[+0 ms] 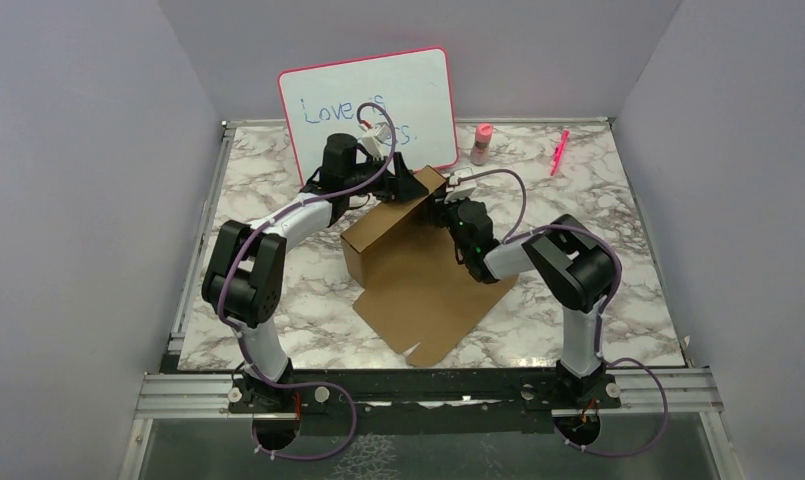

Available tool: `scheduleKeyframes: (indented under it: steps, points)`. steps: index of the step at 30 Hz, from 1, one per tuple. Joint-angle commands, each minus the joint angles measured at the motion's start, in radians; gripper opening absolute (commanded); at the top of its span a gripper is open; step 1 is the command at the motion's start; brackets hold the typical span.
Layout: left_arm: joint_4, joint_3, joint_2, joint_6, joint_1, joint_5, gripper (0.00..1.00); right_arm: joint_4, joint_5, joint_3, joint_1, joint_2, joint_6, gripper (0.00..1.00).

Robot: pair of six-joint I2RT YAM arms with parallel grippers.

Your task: Fold the paper box

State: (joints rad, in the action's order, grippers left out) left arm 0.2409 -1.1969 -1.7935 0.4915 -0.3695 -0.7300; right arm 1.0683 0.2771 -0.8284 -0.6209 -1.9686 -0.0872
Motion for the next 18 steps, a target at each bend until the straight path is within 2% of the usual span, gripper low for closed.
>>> scheduleKeyframes:
  steps: [1, 18]
  points:
    - [-0.031, 0.05, -0.007, 0.024, -0.014, -0.053, 0.75, 0.018, 0.15, -0.056, 0.012, -0.026, -0.005, 0.43]
    - [0.02, 0.071, 0.02, 0.067, -0.03, -0.077, 0.74, -0.082, 0.312, -0.12, 0.011, -0.056, -0.047, 0.39]
